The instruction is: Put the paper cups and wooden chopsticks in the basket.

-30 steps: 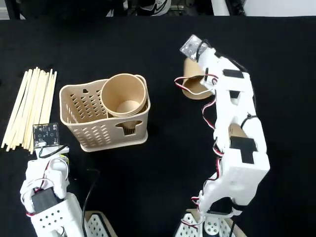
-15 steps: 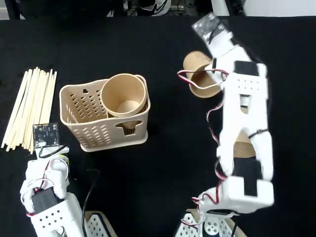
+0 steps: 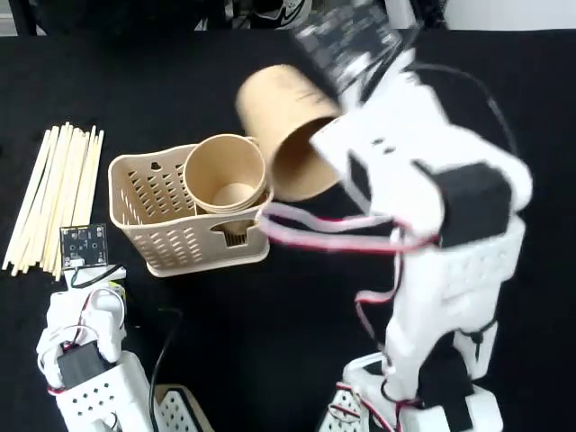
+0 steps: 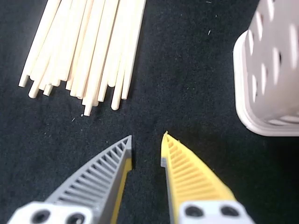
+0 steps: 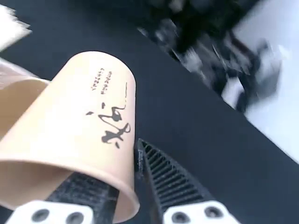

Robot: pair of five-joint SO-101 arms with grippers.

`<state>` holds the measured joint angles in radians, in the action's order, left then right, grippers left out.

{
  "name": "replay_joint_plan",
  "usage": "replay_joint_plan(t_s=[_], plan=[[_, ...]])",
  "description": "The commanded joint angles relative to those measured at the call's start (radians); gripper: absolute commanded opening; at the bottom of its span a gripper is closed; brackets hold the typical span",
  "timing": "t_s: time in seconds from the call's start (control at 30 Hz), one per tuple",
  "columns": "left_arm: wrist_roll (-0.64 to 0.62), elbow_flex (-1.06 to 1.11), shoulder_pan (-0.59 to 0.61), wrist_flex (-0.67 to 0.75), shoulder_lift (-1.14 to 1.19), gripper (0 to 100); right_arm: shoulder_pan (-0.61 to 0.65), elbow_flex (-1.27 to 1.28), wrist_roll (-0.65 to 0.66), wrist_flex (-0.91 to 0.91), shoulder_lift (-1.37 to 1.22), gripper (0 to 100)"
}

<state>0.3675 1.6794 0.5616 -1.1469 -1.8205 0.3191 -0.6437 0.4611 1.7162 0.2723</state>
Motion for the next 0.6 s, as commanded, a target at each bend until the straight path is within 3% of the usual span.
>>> replay_joint_plan(t_s=[0.0, 0.57], plan=[[0.006, 0.019, -0.005, 0.011, -0.003, 11, 0.109, -0.056, -0.043, 0.041, 0.024, 1.1], [0.006, 0.019, -0.005, 0.012, -0.003, 11, 0.147, 0.174, -0.055, 0.044, 0.025, 1.2]])
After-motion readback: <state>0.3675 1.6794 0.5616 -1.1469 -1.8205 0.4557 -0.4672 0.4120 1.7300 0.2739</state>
